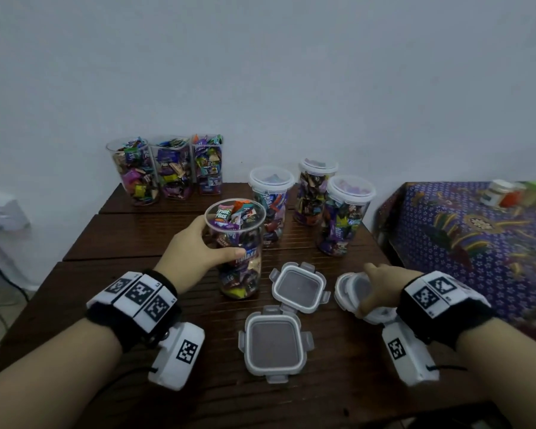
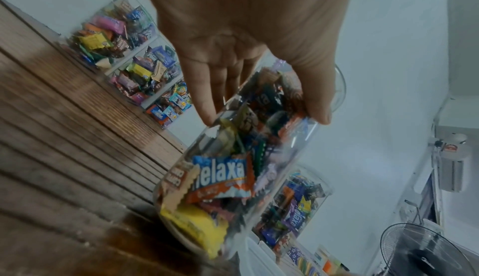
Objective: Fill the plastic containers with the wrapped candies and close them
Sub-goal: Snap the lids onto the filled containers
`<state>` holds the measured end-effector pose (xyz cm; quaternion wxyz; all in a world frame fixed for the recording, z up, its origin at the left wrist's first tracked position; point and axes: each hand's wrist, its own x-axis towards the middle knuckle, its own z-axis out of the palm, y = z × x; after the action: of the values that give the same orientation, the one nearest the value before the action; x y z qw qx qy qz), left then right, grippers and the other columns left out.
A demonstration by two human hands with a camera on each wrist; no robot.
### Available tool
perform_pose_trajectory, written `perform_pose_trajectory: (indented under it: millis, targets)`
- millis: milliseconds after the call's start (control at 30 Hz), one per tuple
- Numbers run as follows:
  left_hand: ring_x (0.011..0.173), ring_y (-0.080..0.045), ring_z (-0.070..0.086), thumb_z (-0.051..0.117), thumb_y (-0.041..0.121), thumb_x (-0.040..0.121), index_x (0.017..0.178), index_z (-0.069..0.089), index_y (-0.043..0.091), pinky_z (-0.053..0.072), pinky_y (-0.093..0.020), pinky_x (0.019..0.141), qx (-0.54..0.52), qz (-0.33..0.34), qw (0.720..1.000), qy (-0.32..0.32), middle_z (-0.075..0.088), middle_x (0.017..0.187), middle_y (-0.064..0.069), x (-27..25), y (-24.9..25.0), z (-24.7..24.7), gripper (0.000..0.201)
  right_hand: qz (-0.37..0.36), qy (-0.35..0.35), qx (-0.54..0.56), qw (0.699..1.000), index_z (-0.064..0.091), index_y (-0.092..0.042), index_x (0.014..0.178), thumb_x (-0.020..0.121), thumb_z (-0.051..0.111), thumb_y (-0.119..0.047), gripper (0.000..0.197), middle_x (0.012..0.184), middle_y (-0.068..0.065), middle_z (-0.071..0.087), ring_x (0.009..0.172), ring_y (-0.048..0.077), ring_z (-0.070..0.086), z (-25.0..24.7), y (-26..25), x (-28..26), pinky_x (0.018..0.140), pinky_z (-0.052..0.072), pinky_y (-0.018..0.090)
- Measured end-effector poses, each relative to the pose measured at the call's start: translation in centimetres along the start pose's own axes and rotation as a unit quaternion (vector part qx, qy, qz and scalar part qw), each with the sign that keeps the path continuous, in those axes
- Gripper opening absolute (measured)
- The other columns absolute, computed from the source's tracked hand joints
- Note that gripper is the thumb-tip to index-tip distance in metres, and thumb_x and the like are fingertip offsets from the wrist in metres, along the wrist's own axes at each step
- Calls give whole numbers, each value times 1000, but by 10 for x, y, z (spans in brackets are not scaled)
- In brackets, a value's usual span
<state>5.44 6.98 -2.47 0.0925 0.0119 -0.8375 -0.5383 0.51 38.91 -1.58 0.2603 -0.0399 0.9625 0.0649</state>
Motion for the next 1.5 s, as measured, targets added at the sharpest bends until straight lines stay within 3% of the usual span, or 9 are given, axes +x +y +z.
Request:
perform_pose_trajectory:
  millis: [200, 400, 600, 700, 900, 1067, 1233, 1400, 1500]
  targets:
    - [111, -12, 55, 87, 40, 59, 121, 48, 34, 45, -35, 97, 33, -4, 999, -2, 59, 118, 10, -5, -3, -1, 74, -14, 49, -3, 999, 36, -15, 129, 70, 72, -50, 78, 129, 9, 45, 113, 25, 50, -10, -11, -15, 85, 46, 33]
    - [111, -8, 54, 87, 45, 55, 124, 45, 38, 44, -27, 93, 41, -3, 999, -15, 58, 119, 13, -7, -1, 1, 81, -170, 151, 105, 968, 39, -21, 133, 52, 74, -59, 97, 125, 5, 53, 107, 23, 54, -70, -55, -57, 94, 46, 40]
    - [98, 5, 54, 86, 30, 63, 126, 46, 32, 39, -10, 79, 43, 0, 999, -12, 58, 110, 17, -10, 3, 4, 74, -290, 180, 76, 937, 39, -20, 138, 70, 75, -42, 80, 130, 5, 47, 115, 23, 48, -107, -117, -75, 100, 41, 37]
    - [101, 2, 53, 86, 34, 63, 124, 41, 40, 41, -17, 85, 46, 1, 999, -15, 57, 113, 18, -11, 3, 3, 76, -293, 168, 19, 941, 35, -20, 139, 71, 74, -43, 82, 129, 8, 44, 114, 26, 48, -112, -143, -70, 97, 43, 42]
    - [111, -10, 54, 84, 39, 65, 125, 44, 35, 45, -34, 94, 36, -5, 999, -23, 58, 118, 12, -12, 0, 3, 72, -287, 160, -55, 943, 32, -21, 141, 73, 70, -47, 83, 133, 9, 39, 120, 28, 43, -116, -168, -59, 96, 42, 41]
    - [111, -8, 55, 75, 65, 48, 129, 42, 38, 47, -35, 95, 33, 2, 999, -31, 58, 122, 13, -11, -2, 3, 91, -288, 154, -56, 944, 42, -17, 134, 73, 69, -45, 72, 126, 8, 45, 112, 25, 48, -116, -174, -56, 93, 45, 38]
    - [112, -9, 54, 84, 42, 64, 128, 41, 39, 45, -32, 95, 26, 5, 999, -21, 58, 122, 13, -11, -3, 4, 77, -304, 140, -30, 942, 45, -12, 132, 77, 68, -40, 66, 124, 8, 51, 110, 25, 51, -113, -172, -54, 94, 45, 38]
    - [108, -6, 56, 79, 58, 51, 131, 42, 41, 49, -36, 93, 24, 5, 999, -29, 60, 119, 16, -12, -5, 3, 89, -300, 155, 2, 941, 47, -12, 128, 80, 60, -56, 67, 125, 10, 50, 112, 26, 49, -103, -171, -52, 93, 42, 38]
    - [102, -7, 59, 84, 48, 58, 128, 44, 41, 51, -38, 89, 21, 2, 999, -28, 62, 115, 15, -11, -6, 4, 81, -295, 213, 12, 931, 50, -15, 109, 77, 61, -58, 55, 110, 8, 51, 103, 26, 51, -93, -176, -44, 79, 39, 34]
